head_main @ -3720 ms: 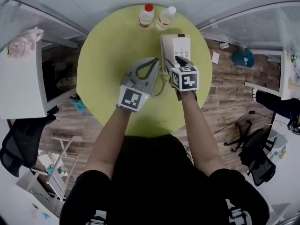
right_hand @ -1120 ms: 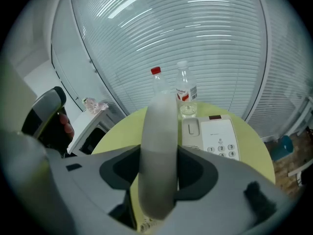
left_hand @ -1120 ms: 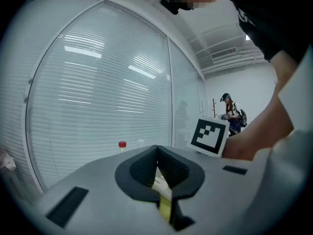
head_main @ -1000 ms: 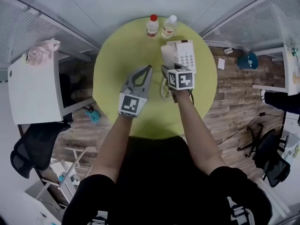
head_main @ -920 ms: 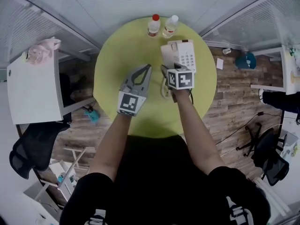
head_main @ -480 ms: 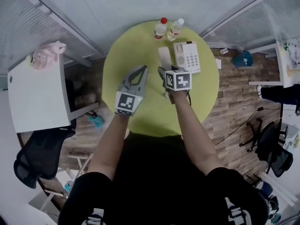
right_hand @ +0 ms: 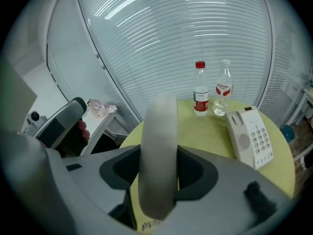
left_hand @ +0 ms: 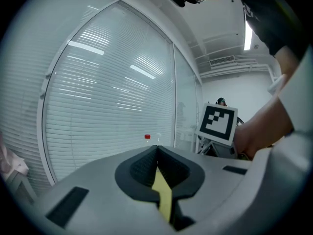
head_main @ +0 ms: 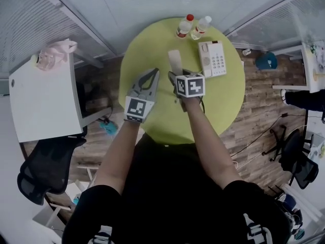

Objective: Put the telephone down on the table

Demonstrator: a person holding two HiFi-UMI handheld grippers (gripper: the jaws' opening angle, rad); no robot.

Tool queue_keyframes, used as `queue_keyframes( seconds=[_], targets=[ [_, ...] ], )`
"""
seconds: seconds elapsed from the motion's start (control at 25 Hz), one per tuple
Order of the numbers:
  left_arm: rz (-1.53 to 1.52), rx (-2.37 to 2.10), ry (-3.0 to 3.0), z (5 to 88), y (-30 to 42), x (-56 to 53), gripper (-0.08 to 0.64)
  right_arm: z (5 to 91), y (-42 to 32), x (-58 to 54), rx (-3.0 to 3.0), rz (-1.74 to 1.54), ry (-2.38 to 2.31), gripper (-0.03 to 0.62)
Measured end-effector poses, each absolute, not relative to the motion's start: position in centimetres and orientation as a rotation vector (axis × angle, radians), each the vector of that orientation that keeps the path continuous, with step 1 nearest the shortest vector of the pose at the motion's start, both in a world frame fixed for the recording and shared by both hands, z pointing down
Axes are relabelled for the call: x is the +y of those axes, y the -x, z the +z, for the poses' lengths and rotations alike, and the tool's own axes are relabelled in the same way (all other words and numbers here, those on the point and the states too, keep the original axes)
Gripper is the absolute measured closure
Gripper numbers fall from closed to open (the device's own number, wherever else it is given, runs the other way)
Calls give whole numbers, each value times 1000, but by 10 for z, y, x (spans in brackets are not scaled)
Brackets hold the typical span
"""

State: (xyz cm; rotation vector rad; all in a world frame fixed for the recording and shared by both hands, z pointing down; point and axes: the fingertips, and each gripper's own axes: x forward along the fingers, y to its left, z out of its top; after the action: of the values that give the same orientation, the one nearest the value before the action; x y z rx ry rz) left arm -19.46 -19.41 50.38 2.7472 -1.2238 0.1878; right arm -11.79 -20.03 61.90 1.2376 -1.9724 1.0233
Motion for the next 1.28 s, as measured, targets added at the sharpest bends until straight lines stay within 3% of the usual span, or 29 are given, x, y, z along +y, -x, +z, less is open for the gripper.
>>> queue_keyframes(
  seconds=[0.6,1.28],
  targets=[
    [225,-1287,-2649,560,265,-194,546,683,197,-193,-1930,1046,-1113,380],
    [245,-1334,-2458,618,303,-185,546,762,236,-174,-1842,1056,-980,380]
  ],
)
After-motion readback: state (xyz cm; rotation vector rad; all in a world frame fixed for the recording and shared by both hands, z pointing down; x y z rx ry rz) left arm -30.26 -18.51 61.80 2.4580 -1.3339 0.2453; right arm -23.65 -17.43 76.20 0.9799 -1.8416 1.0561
